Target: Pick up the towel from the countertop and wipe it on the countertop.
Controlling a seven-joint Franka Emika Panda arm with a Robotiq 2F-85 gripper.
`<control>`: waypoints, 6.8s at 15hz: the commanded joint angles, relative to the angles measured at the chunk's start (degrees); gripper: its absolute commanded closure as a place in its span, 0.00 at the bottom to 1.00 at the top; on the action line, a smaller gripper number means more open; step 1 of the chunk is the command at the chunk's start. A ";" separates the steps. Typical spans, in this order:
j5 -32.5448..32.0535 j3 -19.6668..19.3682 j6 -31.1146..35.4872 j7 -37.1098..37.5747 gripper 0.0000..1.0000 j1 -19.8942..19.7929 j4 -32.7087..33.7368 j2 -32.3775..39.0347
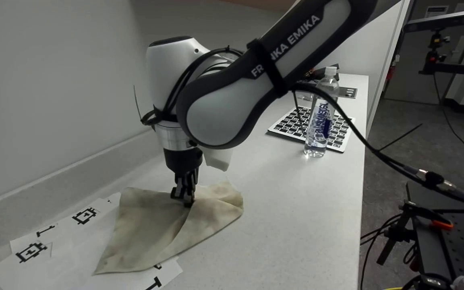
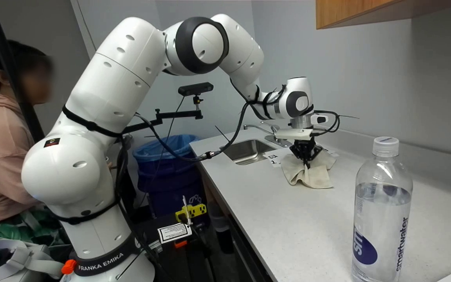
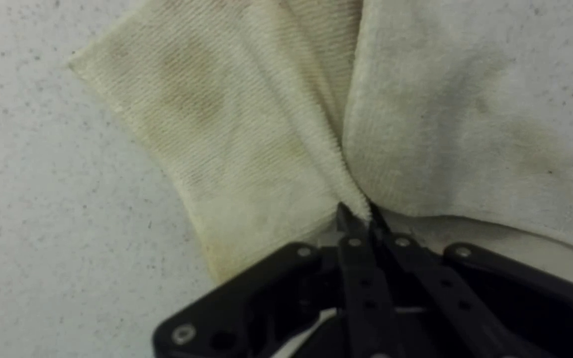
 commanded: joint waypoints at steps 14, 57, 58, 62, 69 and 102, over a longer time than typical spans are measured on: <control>0.76 -1.29 0.71 3.45 0.99 -0.75 -19.02 -8.07; 0.37 1.38 4.46 3.01 0.99 -0.31 -29.56 -19.54; 0.32 1.68 4.51 2.95 0.99 -0.14 -30.84 -20.31; 1.70 3.90 4.33 1.83 0.99 -0.17 -35.78 -24.84; 5.77 8.09 4.65 -1.39 0.99 -0.11 -41.64 -30.38; 7.47 7.90 4.92 -2.18 0.00 0.18 -45.42 -37.51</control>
